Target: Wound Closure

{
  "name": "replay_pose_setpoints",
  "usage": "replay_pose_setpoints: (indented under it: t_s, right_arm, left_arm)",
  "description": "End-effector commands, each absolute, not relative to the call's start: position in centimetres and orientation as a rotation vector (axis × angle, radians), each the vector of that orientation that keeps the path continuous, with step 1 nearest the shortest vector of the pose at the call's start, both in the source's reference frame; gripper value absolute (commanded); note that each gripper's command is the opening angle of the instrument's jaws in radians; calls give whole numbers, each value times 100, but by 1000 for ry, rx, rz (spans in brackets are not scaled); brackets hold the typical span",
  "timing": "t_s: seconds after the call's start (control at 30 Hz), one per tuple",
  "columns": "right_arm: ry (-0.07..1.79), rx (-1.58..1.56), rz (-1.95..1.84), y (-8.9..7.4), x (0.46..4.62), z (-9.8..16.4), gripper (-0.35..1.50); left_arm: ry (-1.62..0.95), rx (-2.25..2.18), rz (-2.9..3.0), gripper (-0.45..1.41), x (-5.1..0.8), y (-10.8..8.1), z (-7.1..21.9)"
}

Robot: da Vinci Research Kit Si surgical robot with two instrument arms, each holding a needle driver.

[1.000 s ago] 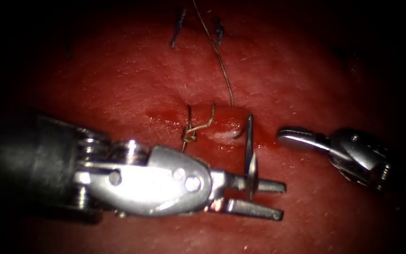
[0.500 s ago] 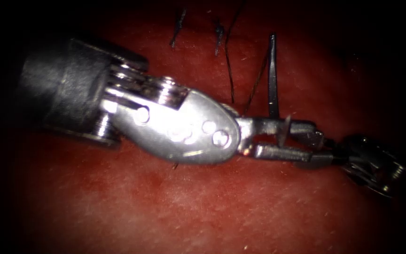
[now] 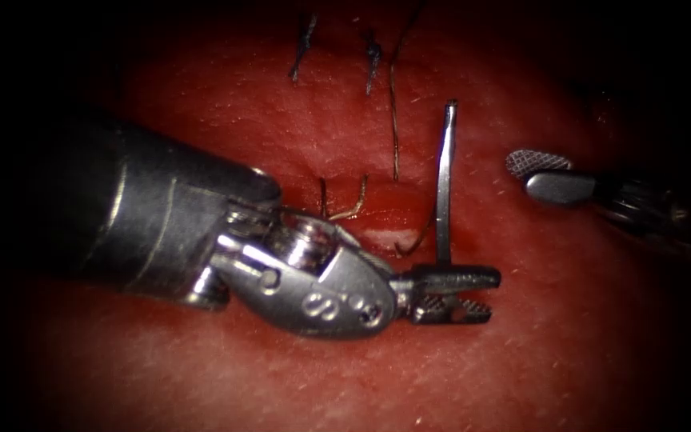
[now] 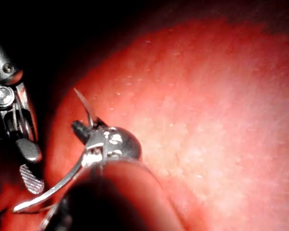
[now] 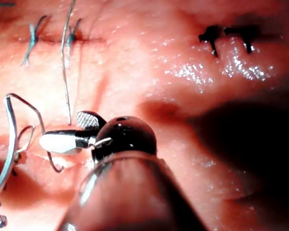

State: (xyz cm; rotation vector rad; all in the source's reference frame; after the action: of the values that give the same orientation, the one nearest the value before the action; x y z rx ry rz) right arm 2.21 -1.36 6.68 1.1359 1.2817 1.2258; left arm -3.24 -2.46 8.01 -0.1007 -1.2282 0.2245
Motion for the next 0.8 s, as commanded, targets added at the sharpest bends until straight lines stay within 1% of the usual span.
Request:
replay_pose_setpoints:
  t_s: [0.03,0.17,0.3,0.47,0.63,0.7,0.8]
  right_arm:
    - [1264,1157,1227,-140,232,671,125]
    - [1232,1240,1235,-152,241,662,130]
    - [1225,1286,1225,-160,248,653,130]
    - [1212,1328,1188,-168,255,633,115]
    - [1219,1311,1206,-164,268,637,115]
    - [1218,1298,1219,-163,271,639,115]
    - [1212,1286,1227,-162,281,641,118]
  left_arm:
    - [-1218,-109,233,-45,-329,-249,808]
    - [-1204,-121,239,-45,-333,-249,811]
    - [-1199,-132,246,-45,-337,-252,812]
    - [-1191,-138,245,-42,-340,-255,815]
    - [-1184,-136,247,-40,-343,-259,815]
    - [-1186,-135,248,-37,-344,-260,815]
    - [-1178,-129,270,-37,-347,-263,817]
